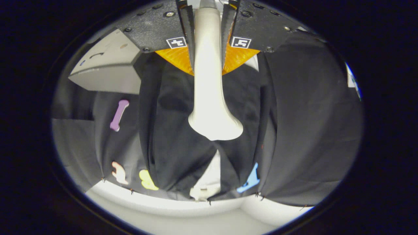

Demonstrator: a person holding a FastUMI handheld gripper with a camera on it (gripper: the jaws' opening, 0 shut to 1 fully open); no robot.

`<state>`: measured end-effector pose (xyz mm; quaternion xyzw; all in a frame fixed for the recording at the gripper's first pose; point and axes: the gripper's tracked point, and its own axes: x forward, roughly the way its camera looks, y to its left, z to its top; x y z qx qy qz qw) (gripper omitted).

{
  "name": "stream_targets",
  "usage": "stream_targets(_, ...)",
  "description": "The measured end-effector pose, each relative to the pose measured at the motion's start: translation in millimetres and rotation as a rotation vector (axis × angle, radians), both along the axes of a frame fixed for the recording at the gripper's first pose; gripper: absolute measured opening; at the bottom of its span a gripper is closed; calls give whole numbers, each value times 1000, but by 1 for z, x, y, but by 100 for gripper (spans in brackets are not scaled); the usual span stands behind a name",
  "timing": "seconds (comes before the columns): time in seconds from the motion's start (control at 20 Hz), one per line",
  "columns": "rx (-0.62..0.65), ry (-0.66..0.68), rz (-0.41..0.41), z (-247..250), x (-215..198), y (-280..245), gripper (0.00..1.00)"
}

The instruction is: Iron the clothes twice with a garment steamer, once on the left side and once on the right side.

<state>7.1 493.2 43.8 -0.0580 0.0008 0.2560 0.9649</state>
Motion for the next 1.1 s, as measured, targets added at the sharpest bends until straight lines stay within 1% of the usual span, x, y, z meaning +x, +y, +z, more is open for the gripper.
stream_targets(0.15,111,-167,45,72,4,27,36)
stream_targets(0.3,192,-287,95,127,14,60,36)
stream_targets(0.4,207,-345,102,152,22,78,36)
stream_targets(0.6,245,-413,116,187,37,110,37)
stream_targets(0.75,243,-464,111,208,46,134,37)
stream_targets(0.95,214,-529,84,218,57,155,37)
stream_targets(1.1,178,-522,57,209,67,165,37)
